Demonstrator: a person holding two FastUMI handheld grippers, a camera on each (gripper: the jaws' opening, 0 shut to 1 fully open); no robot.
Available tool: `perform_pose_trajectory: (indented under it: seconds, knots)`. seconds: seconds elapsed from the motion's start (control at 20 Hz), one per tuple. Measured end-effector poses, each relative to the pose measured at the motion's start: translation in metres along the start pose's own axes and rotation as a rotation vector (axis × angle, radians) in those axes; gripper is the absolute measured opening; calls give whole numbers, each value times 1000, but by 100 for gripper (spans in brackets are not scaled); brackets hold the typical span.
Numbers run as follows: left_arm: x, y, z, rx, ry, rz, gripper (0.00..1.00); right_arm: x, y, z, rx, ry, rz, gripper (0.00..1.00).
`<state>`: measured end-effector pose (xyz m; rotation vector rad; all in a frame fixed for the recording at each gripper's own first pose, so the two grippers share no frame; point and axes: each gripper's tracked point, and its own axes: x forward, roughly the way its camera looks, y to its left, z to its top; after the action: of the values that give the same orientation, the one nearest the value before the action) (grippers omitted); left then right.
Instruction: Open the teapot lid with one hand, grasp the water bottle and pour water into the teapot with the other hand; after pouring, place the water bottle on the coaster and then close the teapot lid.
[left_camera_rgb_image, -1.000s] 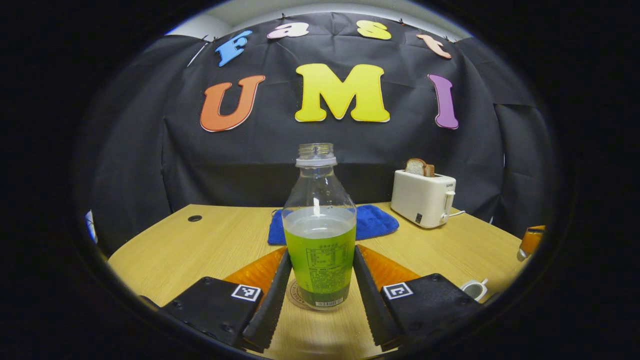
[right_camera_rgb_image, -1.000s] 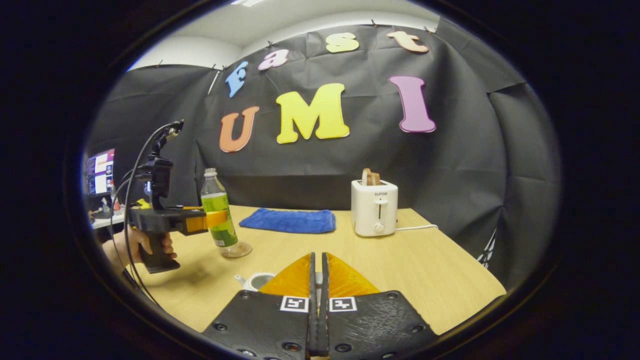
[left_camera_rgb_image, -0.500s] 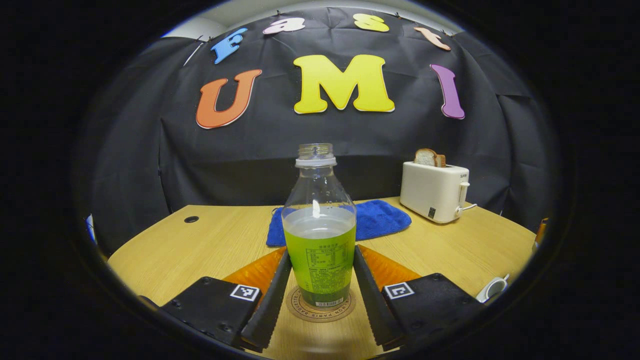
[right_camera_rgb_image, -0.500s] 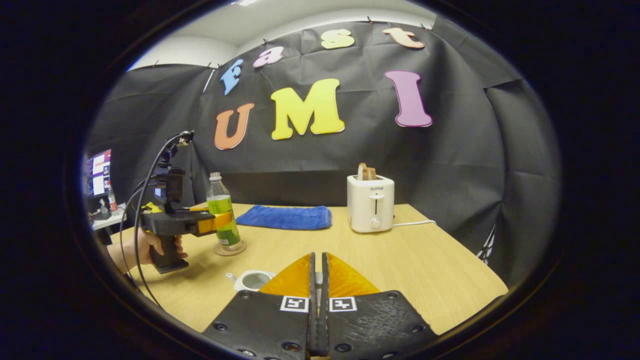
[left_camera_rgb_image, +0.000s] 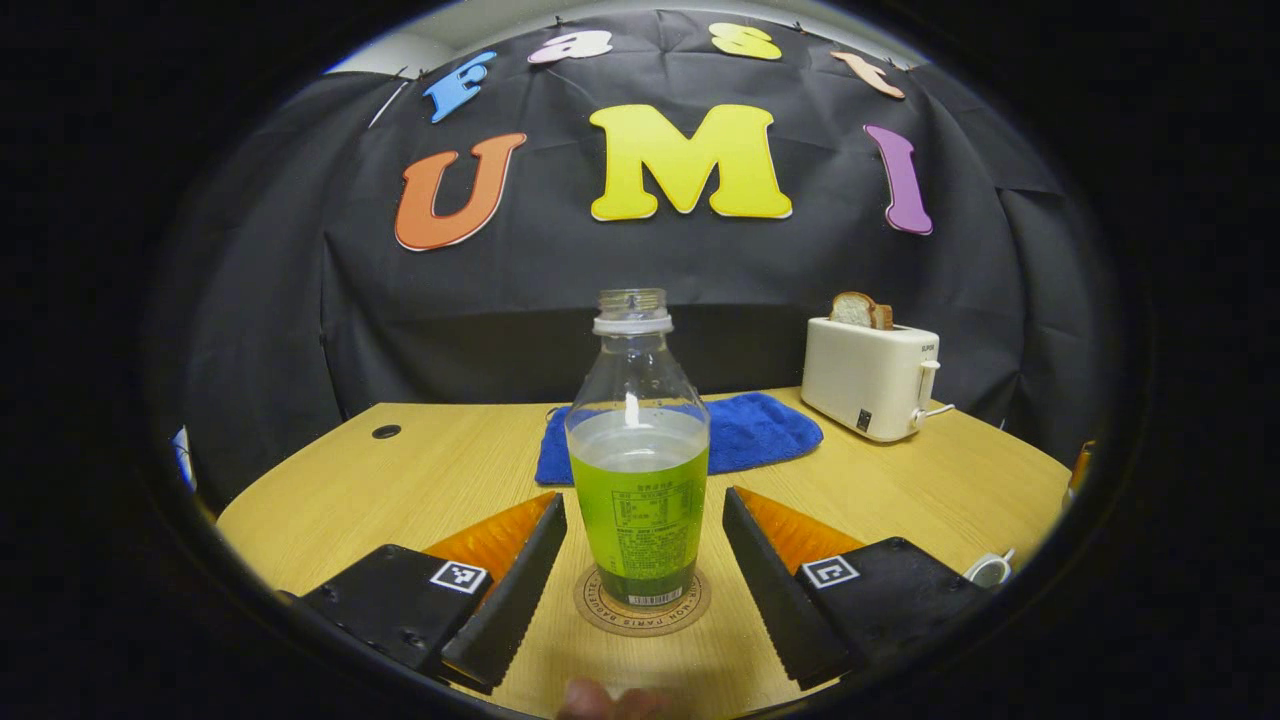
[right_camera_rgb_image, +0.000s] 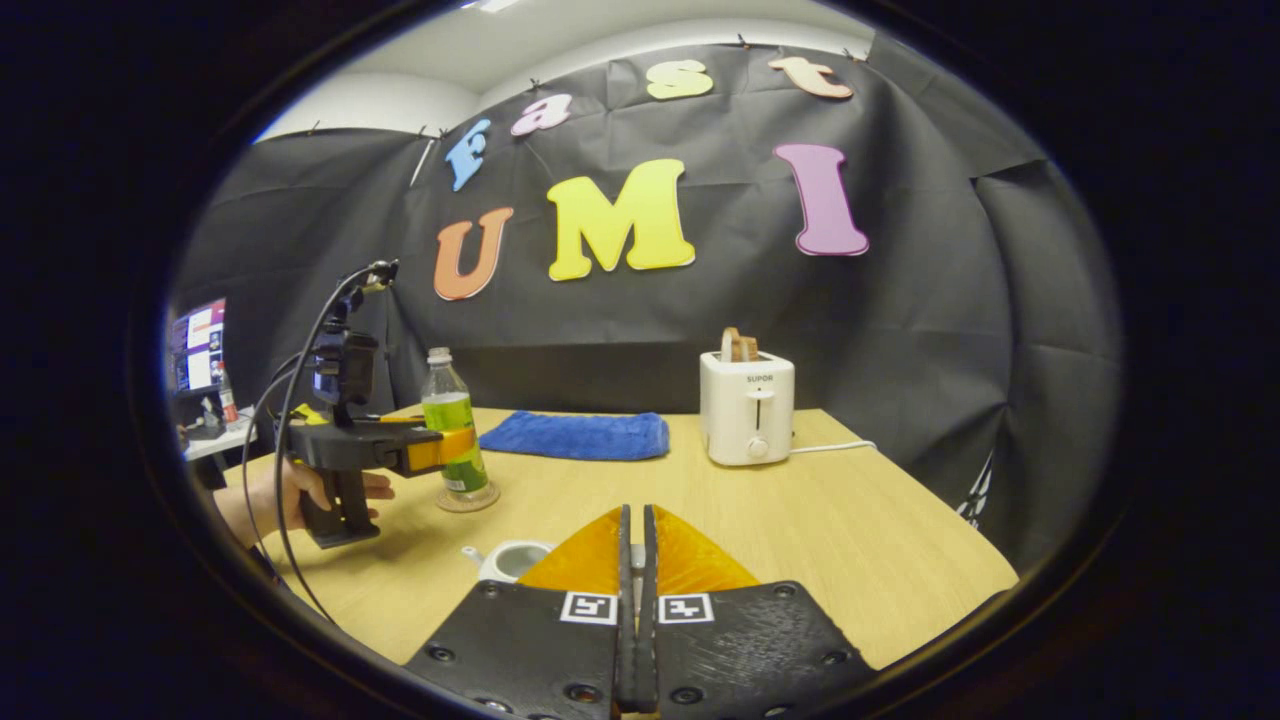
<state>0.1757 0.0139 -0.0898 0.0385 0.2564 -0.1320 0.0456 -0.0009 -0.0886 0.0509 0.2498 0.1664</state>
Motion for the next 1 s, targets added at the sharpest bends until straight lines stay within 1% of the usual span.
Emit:
perform_pose_trajectory:
  seconds: [0.15,0.25,0.5,0.75,1.0]
  knots:
    - [-17,3,3,-16,1,14,98,-2,5,1,-3,-6,8,0]
    - [-36,9,3,-29,2,31,98,-2,12,4,-8,-14,20,1]
    - [-91,24,11,-35,-24,86,98,3,37,14,-34,-38,74,0]
    - [-133,27,14,-22,-68,125,98,20,65,15,-75,-40,127,0]
    - [-161,29,30,-22,-136,143,98,35,82,6,-93,-18,153,0]
